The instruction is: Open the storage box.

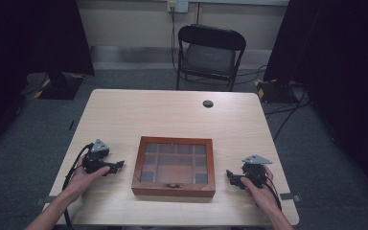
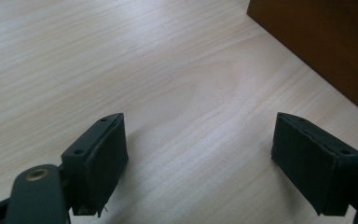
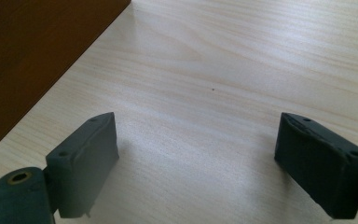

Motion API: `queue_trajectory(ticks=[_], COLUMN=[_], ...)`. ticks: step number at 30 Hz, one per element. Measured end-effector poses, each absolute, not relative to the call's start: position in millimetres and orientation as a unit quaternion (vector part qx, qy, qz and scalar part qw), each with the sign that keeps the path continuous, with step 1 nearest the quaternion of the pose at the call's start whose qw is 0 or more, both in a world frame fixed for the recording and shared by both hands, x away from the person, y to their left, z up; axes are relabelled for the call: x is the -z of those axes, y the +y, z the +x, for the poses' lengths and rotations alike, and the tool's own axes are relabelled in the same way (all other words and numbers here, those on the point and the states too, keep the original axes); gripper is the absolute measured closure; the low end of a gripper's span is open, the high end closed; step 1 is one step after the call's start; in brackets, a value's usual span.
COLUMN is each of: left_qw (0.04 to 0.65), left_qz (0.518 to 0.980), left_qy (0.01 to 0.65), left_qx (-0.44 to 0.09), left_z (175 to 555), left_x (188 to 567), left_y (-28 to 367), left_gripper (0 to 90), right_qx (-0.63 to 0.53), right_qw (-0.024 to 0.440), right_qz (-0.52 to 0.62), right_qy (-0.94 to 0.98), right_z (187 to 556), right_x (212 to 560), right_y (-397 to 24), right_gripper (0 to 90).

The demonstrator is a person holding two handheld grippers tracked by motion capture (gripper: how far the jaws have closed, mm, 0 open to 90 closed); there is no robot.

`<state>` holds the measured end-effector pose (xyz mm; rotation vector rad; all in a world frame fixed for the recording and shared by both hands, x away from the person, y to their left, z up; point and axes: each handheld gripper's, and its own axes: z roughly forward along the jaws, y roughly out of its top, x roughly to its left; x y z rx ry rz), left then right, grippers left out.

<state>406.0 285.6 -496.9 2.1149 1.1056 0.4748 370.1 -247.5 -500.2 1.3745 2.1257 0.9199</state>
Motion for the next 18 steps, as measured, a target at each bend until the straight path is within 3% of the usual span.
queue_trajectory(ticks=[14, 18], left_qw=[0.395, 0.411], left_qz=[0.806, 0.806], left_qy=[0.398, 0.394], left_qx=[-0.187, -0.165], left_z=[397, 394], left_x=[464, 455], left_y=[279, 273], left_gripper=[23.4, 25.0], right_qx=[-0.333, -0.333], right_qw=[0.222, 0.222], right_qz=[0.497, 0.497], right_qy=[0.770, 0.770], right_z=[370, 370], right_x=[500, 500], right_y=[-247, -248], right_gripper=[12.3, 12.2])
